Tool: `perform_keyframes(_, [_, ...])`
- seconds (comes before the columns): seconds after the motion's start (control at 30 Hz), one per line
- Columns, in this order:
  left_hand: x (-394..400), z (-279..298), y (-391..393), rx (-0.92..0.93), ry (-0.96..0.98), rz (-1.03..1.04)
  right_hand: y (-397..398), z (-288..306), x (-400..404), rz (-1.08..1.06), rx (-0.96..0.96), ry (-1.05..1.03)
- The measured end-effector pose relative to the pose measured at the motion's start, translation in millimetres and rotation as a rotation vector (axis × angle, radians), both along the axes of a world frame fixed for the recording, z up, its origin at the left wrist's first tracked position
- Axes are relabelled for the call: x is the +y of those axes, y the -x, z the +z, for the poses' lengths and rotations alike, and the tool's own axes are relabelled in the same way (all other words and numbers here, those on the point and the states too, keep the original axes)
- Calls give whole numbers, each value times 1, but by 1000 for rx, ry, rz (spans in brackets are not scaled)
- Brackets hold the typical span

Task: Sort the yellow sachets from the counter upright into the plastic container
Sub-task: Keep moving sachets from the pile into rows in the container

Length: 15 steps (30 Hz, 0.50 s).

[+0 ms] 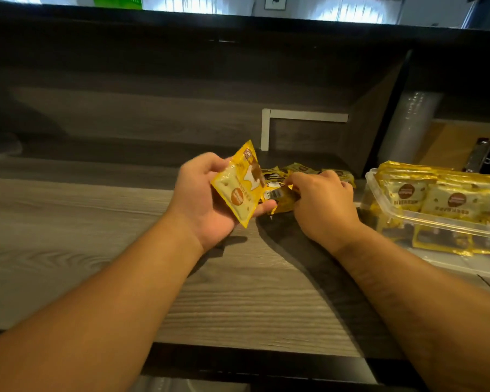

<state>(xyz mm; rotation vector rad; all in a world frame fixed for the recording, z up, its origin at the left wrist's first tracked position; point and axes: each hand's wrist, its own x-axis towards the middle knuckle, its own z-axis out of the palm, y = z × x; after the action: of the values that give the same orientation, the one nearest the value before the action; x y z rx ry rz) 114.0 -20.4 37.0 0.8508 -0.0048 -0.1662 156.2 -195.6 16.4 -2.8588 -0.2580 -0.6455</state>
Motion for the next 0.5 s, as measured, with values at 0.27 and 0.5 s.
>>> perform_keyframes(0.27, [3, -3, 3, 88, 239, 21, 5, 0, -2, 65, -136, -440])
perform_keyframes(0.5, [6, -4, -1, 156, 263, 69, 23, 19, -12, 134, -158, -911])
